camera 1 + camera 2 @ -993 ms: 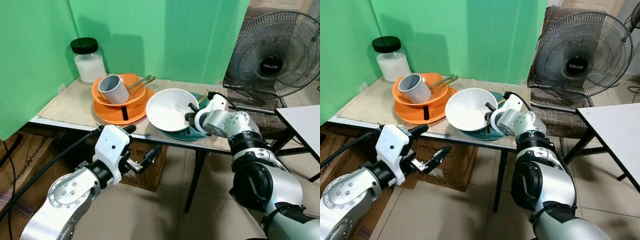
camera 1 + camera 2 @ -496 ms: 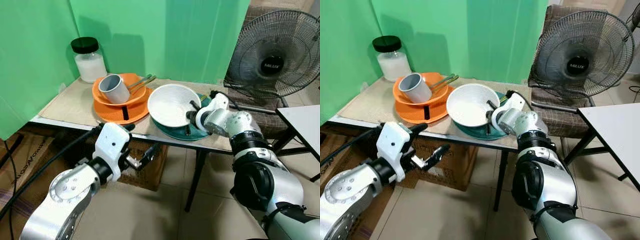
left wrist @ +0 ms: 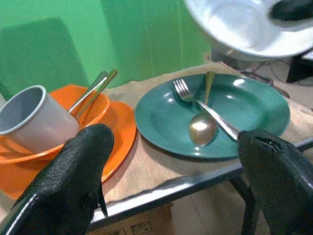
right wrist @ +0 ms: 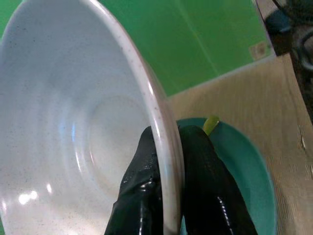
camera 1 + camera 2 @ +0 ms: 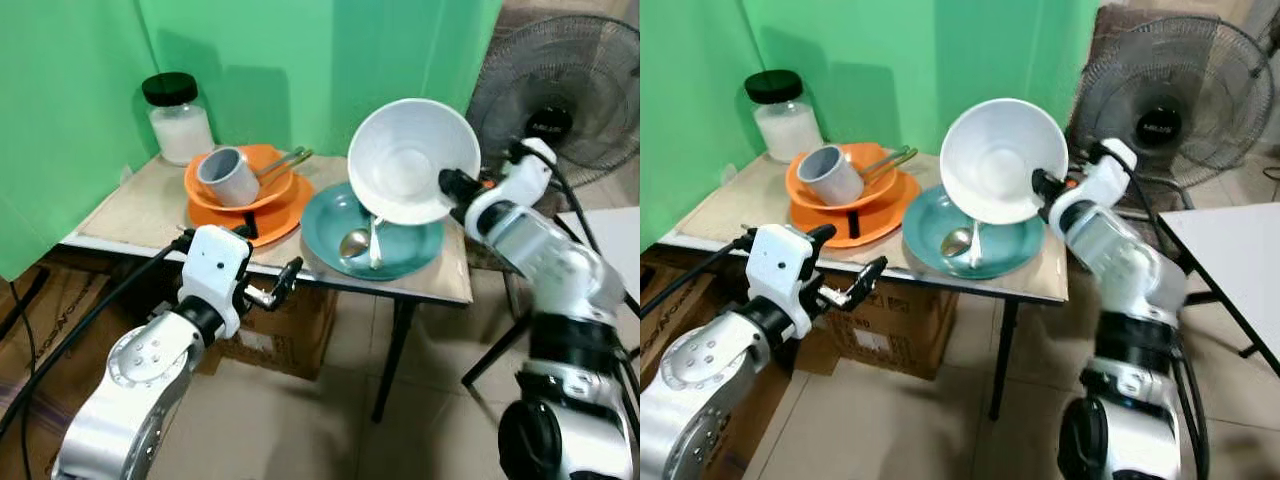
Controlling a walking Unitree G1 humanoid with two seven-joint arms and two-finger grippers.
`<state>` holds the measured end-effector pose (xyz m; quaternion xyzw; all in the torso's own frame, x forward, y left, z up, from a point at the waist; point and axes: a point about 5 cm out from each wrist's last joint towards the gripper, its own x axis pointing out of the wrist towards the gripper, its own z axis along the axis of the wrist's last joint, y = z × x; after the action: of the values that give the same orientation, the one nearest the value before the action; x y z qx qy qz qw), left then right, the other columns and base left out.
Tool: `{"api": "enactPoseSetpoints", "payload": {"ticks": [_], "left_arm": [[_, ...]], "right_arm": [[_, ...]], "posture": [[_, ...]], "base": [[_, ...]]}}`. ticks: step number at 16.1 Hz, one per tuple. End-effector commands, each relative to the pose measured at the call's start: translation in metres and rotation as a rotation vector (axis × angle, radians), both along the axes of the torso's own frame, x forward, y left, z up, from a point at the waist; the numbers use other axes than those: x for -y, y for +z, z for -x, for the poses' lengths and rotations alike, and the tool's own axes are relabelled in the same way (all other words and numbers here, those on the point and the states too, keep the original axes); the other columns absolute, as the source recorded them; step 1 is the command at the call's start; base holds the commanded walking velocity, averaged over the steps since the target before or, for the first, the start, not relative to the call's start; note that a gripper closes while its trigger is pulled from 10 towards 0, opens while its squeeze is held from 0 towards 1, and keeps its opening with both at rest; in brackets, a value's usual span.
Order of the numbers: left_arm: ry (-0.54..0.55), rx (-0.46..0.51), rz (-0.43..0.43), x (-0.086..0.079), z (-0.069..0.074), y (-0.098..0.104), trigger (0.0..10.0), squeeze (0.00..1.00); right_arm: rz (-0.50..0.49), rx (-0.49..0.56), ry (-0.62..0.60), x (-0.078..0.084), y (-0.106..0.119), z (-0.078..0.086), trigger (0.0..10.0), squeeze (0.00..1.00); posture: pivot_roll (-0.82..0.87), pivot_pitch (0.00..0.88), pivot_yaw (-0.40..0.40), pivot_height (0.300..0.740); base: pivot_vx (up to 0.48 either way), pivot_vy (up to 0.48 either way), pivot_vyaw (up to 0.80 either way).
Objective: Setting the table
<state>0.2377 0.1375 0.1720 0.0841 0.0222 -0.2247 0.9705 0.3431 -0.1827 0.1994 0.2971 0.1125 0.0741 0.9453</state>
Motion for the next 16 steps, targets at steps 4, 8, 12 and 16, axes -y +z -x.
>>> {"api": "enactPoseSetpoints", "payload": {"ticks": [4, 8, 12, 16], "left_arm": [[0.092, 0.018, 0.028, 0.009, -0.006, -0.003, 10.0, 0.00], [0.151, 0.007, 0.072, 0.012, -0.005, -0.007, 10.0, 0.00], [0.229, 0.021, 0.030, -0.001, -0.001, -0.011, 10.0, 0.00], [0.272, 0.042, 0.027, -0.010, 0.002, -0.008, 10.0, 0.00]], "right_arm": [[0.136, 0.104, -0.021, 0.014, 0.007, 0.053, 10.0, 0.00], [0.173, 0.104, -0.150, 0.023, 0.002, 0.090, 10.0, 0.00], [0.239, 0.043, -0.130, 0.010, -0.015, 0.103, 10.0, 0.00], [0.309, 0.043, -0.087, -0.006, -0.021, 0.100, 10.0, 0.00]], "posture": [[-0.13, 0.000, 0.058, 0.740], [-0.14, 0.000, 0.055, 0.740], [-0.13, 0.000, 0.033, 0.740], [-0.11, 0.000, 0.017, 0.740]], "base": [[0.000, 0.000, -0.11], [0.000, 0.000, -0.78], [0.000, 0.000, -0.78], [0.000, 0.000, -0.78]]}}
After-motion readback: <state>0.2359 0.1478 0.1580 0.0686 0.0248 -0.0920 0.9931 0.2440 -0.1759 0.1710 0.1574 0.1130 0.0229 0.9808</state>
